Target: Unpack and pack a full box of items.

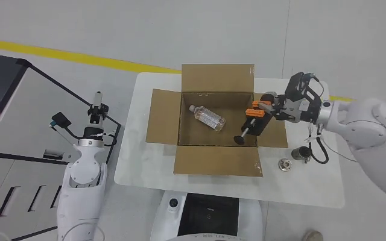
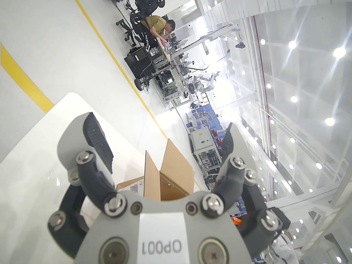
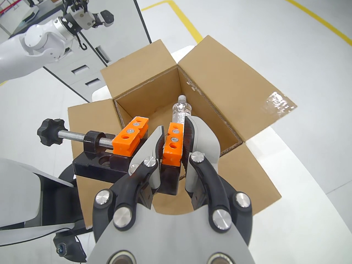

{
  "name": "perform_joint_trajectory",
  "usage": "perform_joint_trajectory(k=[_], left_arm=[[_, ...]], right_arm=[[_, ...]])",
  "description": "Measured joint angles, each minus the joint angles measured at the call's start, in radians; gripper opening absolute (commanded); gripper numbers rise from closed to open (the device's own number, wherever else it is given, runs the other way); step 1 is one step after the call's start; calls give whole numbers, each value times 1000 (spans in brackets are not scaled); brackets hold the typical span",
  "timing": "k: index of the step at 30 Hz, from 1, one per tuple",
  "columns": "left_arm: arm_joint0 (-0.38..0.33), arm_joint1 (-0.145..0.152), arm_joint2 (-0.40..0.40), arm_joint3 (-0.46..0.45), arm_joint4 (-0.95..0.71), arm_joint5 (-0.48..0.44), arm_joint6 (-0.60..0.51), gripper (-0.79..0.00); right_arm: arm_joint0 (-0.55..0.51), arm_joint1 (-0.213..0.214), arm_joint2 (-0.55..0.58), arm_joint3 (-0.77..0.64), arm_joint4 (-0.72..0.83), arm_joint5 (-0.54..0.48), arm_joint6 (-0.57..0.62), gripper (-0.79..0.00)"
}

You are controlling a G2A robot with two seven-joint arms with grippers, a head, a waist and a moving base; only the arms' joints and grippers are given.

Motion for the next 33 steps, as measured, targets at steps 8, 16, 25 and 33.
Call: perform_joint_trajectory(k=[8,16,25,33], left_arm=[[0,0,0,0,0,0,0,0],[0,0,0,0,0,0,0,0],[0,0,0,0,0,0,0,0],[0,0,0,0,0,0,0,0]], right_arm=[[262,-151,-298,246,-114,-20,-6,-785],[433,-303,-511,488,-245,-40,6,-785],[517,-428,-633,686,-438,-110,-56,-714],[540,-494,-660,807,-453,-149,-91,-434]])
